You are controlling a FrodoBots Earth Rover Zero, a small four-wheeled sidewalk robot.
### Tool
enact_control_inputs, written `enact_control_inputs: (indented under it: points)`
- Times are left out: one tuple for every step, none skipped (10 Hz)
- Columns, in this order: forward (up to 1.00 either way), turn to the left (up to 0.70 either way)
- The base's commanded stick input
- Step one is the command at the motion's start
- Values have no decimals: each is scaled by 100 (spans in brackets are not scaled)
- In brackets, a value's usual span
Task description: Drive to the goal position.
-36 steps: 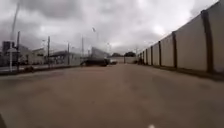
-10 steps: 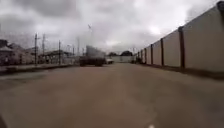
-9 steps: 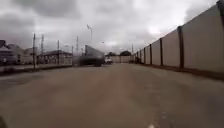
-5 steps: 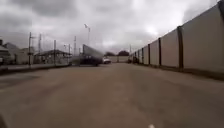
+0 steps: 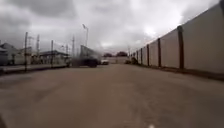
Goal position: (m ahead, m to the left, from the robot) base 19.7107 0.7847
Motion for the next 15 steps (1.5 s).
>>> enact_control_inputs:
  points:
    - [50,0]
    - [50,0]
    - [50,0]
    - [50,0]
    - [50,0]
    - [50,0]
    - [50,0]
    - [50,0]
    - [50,0]
    - [50,0]
    - [50,0]
    - [50,0]
    - [50,0]
    - [50,0]
    - [50,0]
